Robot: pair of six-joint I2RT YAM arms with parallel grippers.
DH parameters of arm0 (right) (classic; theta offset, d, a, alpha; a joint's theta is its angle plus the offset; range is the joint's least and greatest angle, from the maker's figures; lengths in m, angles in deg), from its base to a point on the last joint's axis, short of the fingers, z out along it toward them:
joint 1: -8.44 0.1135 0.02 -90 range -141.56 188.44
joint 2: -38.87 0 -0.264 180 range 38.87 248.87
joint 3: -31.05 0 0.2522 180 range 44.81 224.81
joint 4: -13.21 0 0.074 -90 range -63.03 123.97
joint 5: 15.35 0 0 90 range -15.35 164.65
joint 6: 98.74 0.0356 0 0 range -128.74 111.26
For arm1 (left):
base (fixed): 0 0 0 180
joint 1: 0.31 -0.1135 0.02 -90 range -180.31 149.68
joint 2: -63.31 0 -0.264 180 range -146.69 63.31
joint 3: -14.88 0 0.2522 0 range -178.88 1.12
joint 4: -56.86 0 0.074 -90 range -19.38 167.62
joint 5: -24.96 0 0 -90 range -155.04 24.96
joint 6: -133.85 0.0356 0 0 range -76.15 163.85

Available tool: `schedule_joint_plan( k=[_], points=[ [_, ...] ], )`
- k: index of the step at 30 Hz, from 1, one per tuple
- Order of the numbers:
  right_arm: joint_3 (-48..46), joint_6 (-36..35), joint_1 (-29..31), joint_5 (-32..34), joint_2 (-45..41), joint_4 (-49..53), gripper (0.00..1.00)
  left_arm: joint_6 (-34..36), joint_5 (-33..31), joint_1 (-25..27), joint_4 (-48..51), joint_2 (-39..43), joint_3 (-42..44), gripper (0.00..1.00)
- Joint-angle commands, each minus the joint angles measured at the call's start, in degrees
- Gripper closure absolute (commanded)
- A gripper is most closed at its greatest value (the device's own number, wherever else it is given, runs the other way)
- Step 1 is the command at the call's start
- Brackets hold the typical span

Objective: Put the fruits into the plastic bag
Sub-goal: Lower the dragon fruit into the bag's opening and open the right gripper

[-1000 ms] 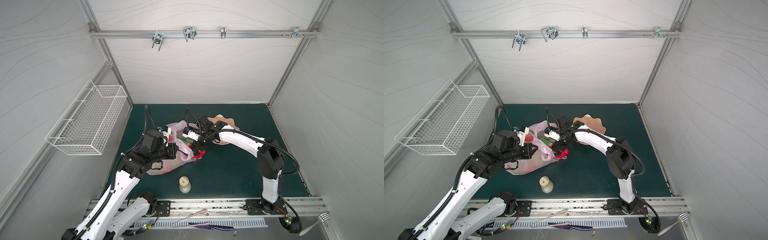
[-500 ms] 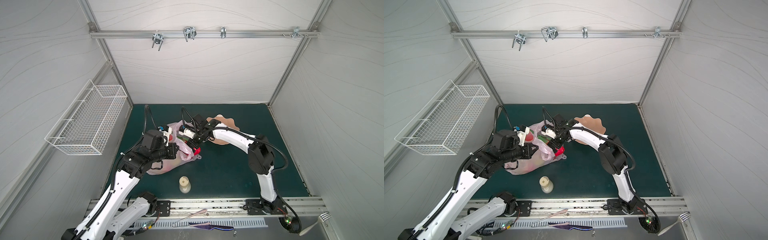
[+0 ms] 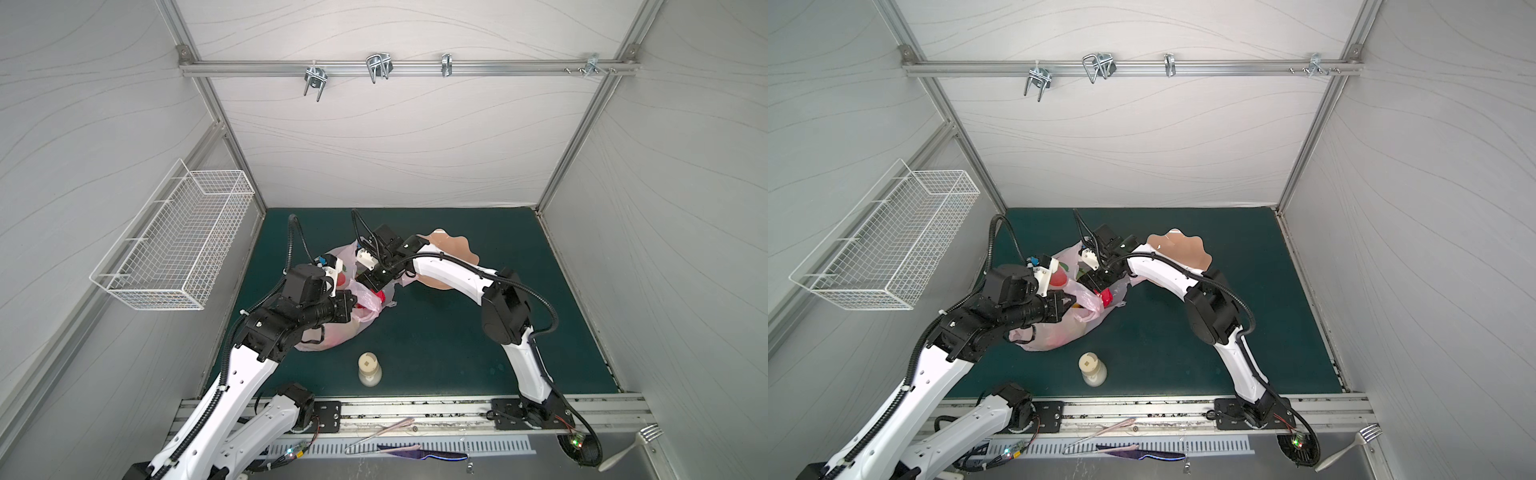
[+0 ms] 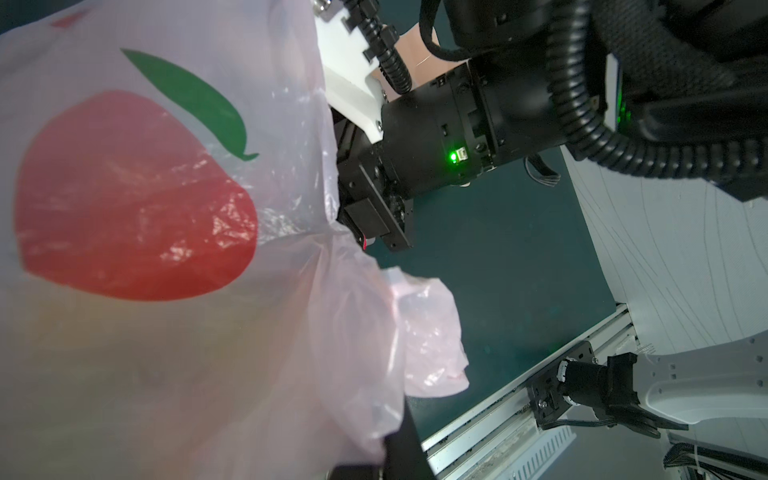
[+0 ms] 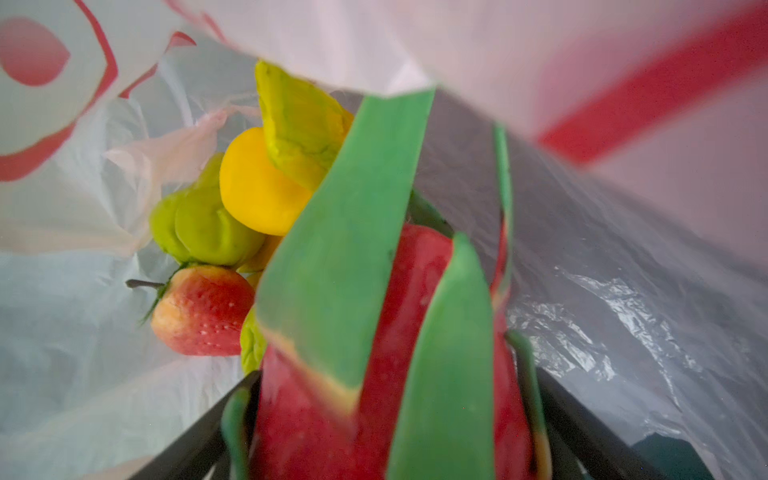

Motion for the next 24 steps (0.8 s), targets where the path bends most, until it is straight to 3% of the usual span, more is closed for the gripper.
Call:
schedule_joint_plan(
  k=[1,10,24],
  points=[
    [2.3,2.7,0.2,-2.9,0.0,-1.8,1.0,1.5,0.2,0.0,-0.5,0.5,-0.2,1.0],
    [4.0,-1.6,-3.3,2.7,0.4,4.2,1.0,2.8,-1.4,0.0,2.7,1.6,-0.9,1.0],
    [7.8,6.0,-1.0,-3.8,3.0,0.2,1.0,2.4,1.4,-0.1,0.0,-0.7,-2.0,1.0]
  ],
)
